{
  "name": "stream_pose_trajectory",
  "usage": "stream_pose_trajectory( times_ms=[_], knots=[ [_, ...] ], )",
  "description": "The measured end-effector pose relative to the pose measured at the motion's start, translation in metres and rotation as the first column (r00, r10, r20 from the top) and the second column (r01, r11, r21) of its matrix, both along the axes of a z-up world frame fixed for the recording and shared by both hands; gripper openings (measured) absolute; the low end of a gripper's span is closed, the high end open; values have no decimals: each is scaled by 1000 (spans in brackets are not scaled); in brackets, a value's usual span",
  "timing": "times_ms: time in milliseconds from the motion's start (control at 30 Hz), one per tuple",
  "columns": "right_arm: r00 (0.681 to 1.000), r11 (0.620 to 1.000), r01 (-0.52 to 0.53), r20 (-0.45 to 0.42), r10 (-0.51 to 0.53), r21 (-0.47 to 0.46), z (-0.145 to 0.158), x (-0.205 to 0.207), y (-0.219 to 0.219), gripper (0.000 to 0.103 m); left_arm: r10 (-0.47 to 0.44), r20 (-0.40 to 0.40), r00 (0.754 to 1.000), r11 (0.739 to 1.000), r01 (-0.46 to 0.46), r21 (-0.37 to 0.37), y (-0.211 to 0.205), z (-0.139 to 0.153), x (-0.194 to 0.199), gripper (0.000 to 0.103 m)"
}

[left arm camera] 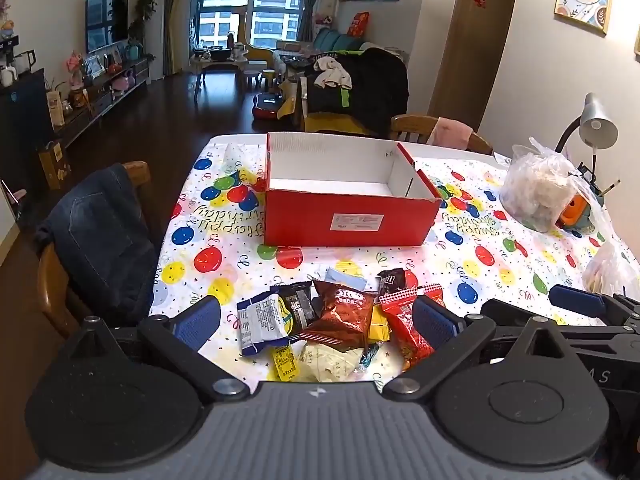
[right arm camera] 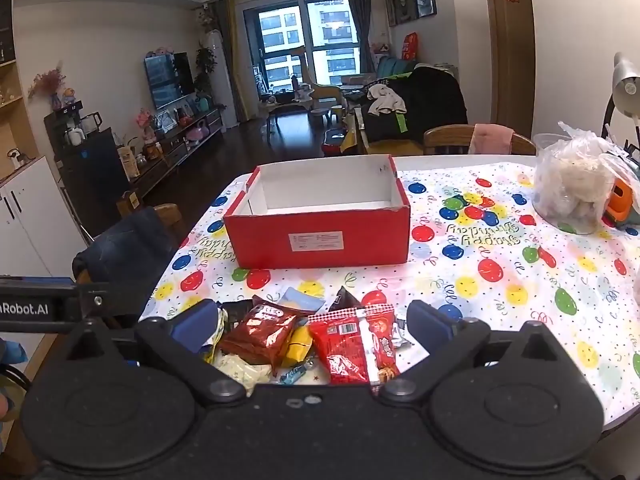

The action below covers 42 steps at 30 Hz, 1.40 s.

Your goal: Organize snacks

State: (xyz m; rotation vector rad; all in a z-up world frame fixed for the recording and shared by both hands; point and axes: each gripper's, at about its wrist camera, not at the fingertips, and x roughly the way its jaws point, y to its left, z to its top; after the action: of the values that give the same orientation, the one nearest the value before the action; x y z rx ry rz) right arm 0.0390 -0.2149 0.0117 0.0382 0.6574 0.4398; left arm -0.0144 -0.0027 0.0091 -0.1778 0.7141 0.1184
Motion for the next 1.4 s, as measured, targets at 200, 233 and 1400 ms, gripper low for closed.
stream_pose_trajectory(
  times_ms=[200, 233, 1400],
  knots=[
    [1000, 1000, 2, 9, -2, 7, 0, -4, -6, 101, -7, 23, 1000, 1000, 6, 15, -4, 5, -4, 103],
    [1000, 1000, 5, 11, -5, 7, 0, -4, -7, 101, -9, 26, 1000, 1000, 8, 17, -5, 5, -5, 103],
    [1000, 1000, 11, 8, -11, -6, 0, -13, -14, 100, -41, 1, 999, 999, 41, -8, -10, -1, -8, 103]
  ],
)
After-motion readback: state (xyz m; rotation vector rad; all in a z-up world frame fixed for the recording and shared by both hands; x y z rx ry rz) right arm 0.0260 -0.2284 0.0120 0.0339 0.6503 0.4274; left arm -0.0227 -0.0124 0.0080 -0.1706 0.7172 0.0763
